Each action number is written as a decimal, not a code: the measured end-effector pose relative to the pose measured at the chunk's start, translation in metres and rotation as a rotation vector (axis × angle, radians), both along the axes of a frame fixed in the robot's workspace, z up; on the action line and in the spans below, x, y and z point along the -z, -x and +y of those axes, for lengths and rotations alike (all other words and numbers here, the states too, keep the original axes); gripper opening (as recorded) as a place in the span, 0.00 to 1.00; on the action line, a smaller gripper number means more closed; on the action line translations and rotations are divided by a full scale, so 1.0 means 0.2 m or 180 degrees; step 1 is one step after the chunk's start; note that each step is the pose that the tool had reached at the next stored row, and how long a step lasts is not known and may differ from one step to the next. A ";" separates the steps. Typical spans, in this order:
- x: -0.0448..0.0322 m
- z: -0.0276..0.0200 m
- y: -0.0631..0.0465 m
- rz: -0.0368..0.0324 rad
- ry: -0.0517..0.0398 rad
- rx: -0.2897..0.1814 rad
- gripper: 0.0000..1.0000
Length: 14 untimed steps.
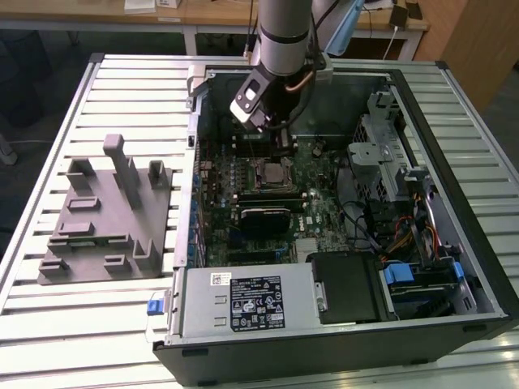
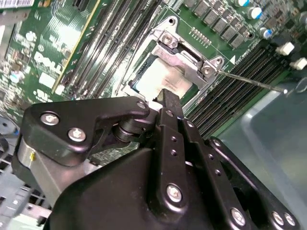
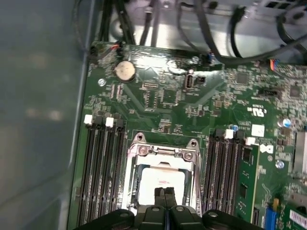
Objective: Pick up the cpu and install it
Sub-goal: 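Close the cpu cover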
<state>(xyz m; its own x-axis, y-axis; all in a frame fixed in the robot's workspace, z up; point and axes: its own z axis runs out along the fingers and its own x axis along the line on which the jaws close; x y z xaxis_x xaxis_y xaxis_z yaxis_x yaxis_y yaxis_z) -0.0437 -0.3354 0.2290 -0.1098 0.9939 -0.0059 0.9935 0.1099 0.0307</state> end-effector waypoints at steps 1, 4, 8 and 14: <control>0.000 0.000 0.00 0.0000 0.0000 -0.0052 0.11; 0.000 0.000 0.00 0.0000 0.0000 -0.0213 0.11; 0.000 0.000 0.00 0.0000 0.0000 -0.0440 0.11; 0.001 0.000 0.00 0.0000 0.0000 -0.0789 0.11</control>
